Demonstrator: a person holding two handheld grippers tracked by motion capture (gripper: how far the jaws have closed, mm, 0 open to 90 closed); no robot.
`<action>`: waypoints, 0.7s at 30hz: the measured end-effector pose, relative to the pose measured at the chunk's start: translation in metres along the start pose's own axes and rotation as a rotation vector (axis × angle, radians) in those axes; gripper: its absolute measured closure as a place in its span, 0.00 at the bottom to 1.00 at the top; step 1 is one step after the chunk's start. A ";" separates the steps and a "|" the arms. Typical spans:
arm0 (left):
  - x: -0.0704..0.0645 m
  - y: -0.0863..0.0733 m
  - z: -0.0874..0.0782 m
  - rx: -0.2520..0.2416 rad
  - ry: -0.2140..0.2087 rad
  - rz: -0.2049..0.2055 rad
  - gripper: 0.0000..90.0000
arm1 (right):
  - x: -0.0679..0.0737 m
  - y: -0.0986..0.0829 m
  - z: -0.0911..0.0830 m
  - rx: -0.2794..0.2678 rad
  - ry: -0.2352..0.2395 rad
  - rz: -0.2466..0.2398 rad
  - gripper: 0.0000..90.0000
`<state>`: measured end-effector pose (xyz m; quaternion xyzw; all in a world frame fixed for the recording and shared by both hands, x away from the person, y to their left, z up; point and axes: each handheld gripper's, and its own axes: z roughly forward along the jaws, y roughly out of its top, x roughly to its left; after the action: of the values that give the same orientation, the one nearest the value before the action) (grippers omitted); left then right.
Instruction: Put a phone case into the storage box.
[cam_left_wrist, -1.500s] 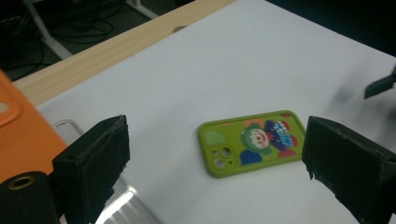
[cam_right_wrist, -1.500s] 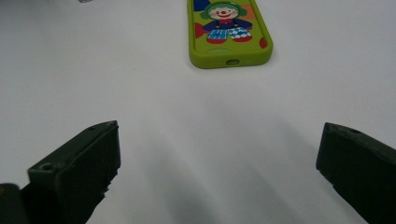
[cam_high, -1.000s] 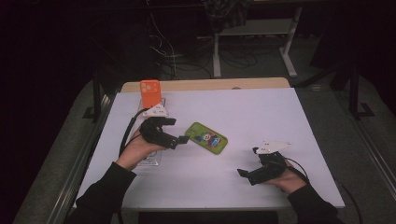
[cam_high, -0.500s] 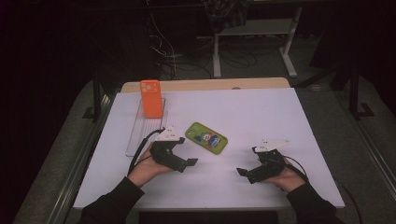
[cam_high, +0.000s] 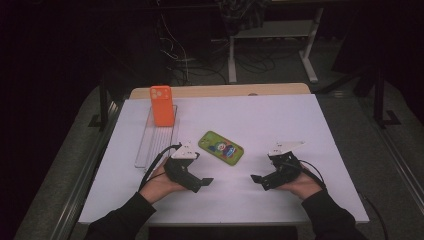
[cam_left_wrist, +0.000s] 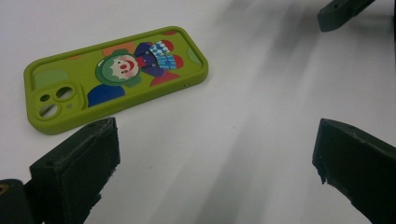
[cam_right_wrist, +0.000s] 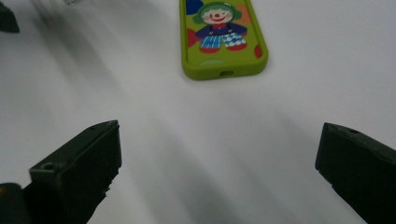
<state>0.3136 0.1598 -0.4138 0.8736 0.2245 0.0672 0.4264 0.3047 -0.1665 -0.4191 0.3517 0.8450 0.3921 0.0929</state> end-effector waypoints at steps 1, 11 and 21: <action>0.000 0.000 0.000 0.002 0.000 0.003 0.00 | -0.001 0.003 0.000 -0.001 0.001 0.000 0.00; -0.001 0.000 0.002 -0.002 0.007 -0.003 0.00 | -0.002 0.038 0.013 0.025 0.006 -0.015 0.00; -0.001 0.001 0.001 0.007 0.008 -0.009 0.00 | -0.002 0.072 0.037 0.083 0.025 -0.055 0.00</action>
<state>0.3135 0.1586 -0.4139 0.8739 0.2302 0.0678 0.4227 0.3600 -0.1139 -0.3914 0.3270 0.8710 0.3583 0.0782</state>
